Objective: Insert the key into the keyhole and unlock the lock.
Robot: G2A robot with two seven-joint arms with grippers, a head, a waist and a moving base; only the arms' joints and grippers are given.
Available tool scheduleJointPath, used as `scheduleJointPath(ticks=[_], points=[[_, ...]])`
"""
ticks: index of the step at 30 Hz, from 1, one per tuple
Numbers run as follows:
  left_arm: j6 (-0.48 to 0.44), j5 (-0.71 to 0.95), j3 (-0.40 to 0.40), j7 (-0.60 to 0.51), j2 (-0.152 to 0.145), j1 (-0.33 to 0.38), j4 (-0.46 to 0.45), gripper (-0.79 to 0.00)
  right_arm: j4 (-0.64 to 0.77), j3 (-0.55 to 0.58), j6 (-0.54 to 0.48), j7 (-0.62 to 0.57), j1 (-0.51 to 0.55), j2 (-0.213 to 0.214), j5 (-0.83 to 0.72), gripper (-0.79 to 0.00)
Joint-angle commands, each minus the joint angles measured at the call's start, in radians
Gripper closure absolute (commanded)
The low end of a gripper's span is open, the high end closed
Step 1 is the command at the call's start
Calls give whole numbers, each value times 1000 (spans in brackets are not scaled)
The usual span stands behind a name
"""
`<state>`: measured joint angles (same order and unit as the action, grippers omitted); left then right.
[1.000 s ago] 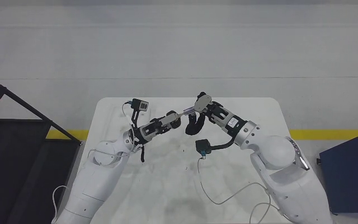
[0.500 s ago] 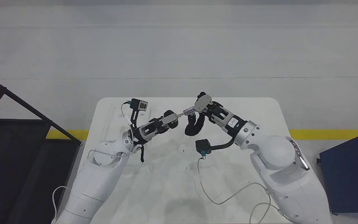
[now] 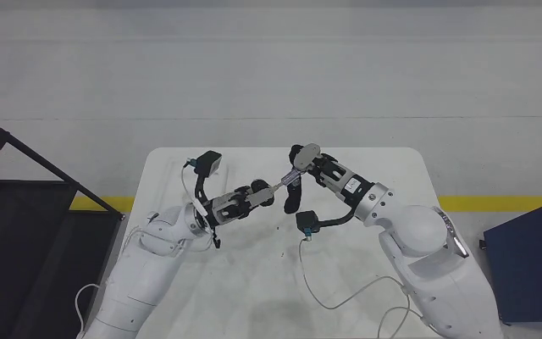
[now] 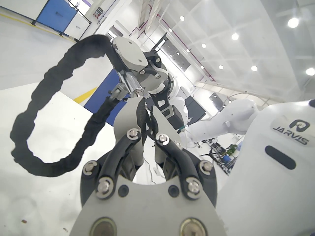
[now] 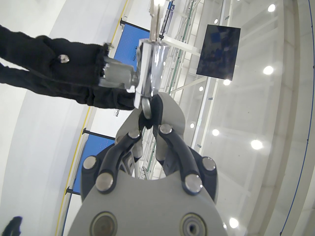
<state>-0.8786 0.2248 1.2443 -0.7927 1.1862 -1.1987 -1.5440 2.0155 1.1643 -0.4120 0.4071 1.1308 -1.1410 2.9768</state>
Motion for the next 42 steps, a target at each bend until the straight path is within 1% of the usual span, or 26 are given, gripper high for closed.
scheduleJointPath(ticks=[1,5,8,12,17,22,27,34,35,36,37,42], points=[[-13,-30,1,35,2,0,-2,0,0,0,0,0,0,0,0,0],[-47,-93,1,108,6,0,-12,0,0,0,0,0,0,0,0,0],[-61,-136,-5,141,8,-1,-17,0,0,0,0,0,0,0,0,0],[-61,-170,-16,166,9,-4,-23,0,0,0,0,0,0,0,0,0],[-73,-225,-11,193,7,-1,-25,0,2,0,4,-15,12,0,-4,0],[-105,-307,-3,243,8,4,-22,0,16,-5,-52,-17,17,1,-18,0],[-117,-357,-9,289,10,7,-15,0,33,-10,-109,-10,14,4,-18,0],[-131,-392,-14,328,10,11,-10,0,35,-12,-146,-2,9,8,-24,0],[-131,-387,-15,340,10,9,-8,-62,36,-13,-146,-2,8,8,-26,0],[-130,-386,-16,348,10,9,-7,-754,36,-13,-146,-3,8,8,-27,0],[-126,-385,-17,353,10,9,-6,-785,36,-14,-146,-4,7,9,-28,0],[-119,-390,-16,358,7,10,-5,-785,35,-11,-141,-9,3,11,-32,0]])
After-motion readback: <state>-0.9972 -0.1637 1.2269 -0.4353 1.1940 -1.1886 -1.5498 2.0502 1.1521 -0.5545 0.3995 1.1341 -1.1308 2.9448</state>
